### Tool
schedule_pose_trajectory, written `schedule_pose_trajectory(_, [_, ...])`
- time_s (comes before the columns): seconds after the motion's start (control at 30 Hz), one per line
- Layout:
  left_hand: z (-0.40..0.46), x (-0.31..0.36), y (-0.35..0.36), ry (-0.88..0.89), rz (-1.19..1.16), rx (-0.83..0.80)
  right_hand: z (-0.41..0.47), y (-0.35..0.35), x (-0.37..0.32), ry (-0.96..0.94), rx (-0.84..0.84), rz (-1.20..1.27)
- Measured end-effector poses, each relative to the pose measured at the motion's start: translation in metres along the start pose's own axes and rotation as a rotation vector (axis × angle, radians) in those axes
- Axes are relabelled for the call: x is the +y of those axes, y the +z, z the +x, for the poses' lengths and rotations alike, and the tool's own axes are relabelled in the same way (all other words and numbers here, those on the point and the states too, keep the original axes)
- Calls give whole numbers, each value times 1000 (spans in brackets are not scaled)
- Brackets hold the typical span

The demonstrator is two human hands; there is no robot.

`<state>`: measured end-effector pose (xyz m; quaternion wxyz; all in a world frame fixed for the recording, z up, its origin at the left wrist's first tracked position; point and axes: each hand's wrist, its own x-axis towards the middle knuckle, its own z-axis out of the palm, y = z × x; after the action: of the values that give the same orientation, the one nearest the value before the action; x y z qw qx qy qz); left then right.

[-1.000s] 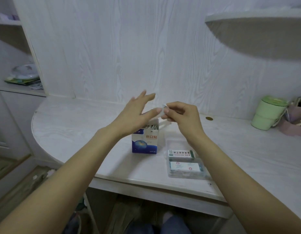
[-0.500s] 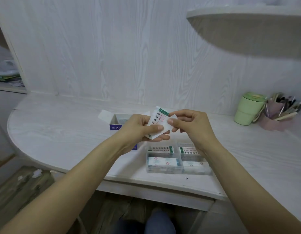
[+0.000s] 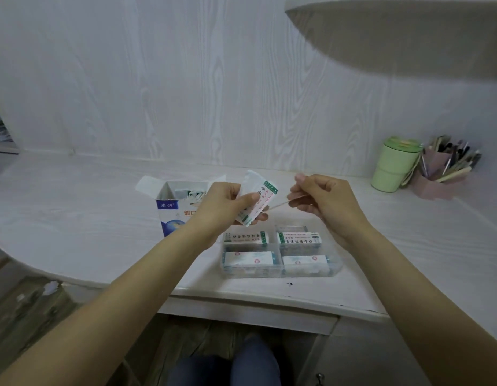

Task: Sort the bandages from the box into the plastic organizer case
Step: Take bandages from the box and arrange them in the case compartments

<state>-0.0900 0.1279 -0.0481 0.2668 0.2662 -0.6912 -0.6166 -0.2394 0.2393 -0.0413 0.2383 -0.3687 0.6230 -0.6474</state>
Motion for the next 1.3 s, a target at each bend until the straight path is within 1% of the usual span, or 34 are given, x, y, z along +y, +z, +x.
schedule_pose_trajectory(0.13, [9, -1, 9, 45, 133, 34, 4, -13, 2, -11, -40, -103])
schedule_pose_trajectory(0.17, [11, -1, 10, 45, 143, 33, 6, -17, 0, -18, -19, -89])
schedule_pose_trajectory(0.27, [16, -3, 12, 30, 148, 1, 12, -24, -8, -42, 46, 61])
schedule_pose_trajectory(0.3, [16, -3, 13, 23, 151, -22, 14, -26, -9, -53, 81, 70])
schedule_pose_trajectory(0.37, [15, -3, 16, 22, 135, -71, 19, -26, -7, -74, 177, 2])
schedule_pose_trajectory(0.43, [14, -3, 19, 40, 122, -103, 22, -25, -3, -86, 262, -147])
schedule_pose_trajectory(0.47, [13, -2, 19, 51, 125, -110, 23, -24, -1, -91, 276, -214])
schedule_pose_trajectory(0.53, [12, -2, 21, 68, 149, -117, 23, -22, 3, -105, 252, -260])
schedule_pose_trajectory(0.7, [15, -2, 21, 63, 250, -152, 19, -21, 6, -135, 165, -205])
schedule_pose_trajectory(0.8, [18, -4, 22, 54, 285, -164, 17, -21, 8, -137, 105, -262])
schedule_pose_trajectory(0.9, [20, -5, 24, 45, 256, -171, 16, -21, 10, -147, 127, -311])
schedule_pose_trajectory(1.0, [20, -6, 23, 51, 197, -109, 16, -25, 11, -140, 188, -253])
schedule_pose_trajectory(1.07, [21, -7, 22, 68, 169, -37, 15, -27, 12, -118, 184, -204])
schedule_pose_trajectory(1.2, [23, -7, 22, 72, 126, 61, 13, -25, 15, -40, 67, -171])
schedule_pose_trajectory(1.3, [22, -5, 26, 55, 119, 23, 11, -20, 17, -20, 6, -205])
